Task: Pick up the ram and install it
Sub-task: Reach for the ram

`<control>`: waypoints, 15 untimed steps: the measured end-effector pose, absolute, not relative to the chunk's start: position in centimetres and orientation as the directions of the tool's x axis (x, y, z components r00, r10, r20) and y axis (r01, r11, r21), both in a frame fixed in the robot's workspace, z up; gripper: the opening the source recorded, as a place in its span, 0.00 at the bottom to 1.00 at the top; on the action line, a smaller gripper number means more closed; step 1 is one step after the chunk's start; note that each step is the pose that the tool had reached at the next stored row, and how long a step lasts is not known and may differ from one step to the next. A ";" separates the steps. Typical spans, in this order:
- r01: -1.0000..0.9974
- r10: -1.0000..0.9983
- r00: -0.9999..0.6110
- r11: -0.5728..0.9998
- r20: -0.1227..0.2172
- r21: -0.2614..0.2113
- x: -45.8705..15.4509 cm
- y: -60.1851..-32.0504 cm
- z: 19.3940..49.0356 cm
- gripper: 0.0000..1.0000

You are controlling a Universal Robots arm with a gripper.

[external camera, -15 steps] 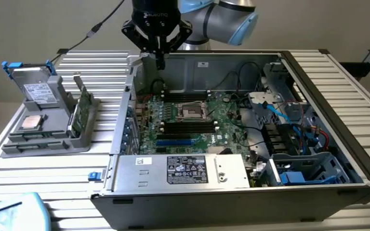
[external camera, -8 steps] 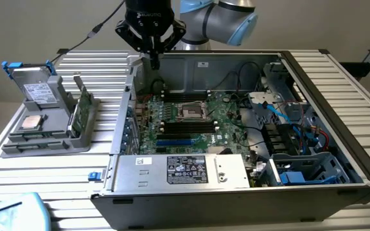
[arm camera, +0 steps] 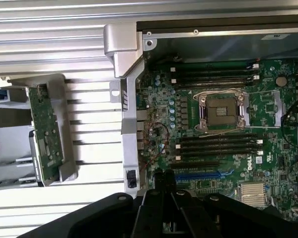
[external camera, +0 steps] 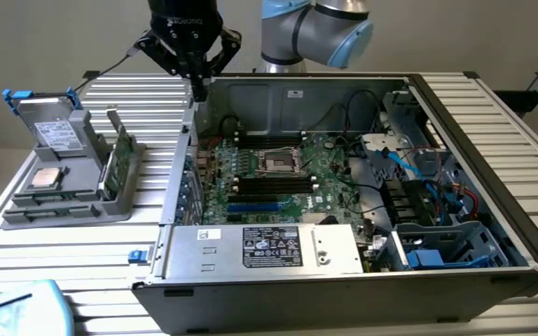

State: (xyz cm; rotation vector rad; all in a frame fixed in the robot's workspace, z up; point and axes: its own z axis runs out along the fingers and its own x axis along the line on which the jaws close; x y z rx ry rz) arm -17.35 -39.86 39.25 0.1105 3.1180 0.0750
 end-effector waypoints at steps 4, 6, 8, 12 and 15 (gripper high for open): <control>0.070 0.071 -0.997 0.996 -0.019 0.049 -19.2 -39.9 39.2 0.11; 0.070 0.071 -0.997 0.996 -0.019 0.049 -20.1 -39.9 39.2 0.11; 0.070 0.071 -0.997 0.996 -0.019 0.049 -21.0 -39.9 39.2 0.11; 0.070 0.071 -0.997 0.996 -0.019 0.049 -22.8 -39.9 39.1 0.11; 0.070 0.071 -0.997 0.996 -0.019 0.049 -24.2 -39.9 39.1 0.11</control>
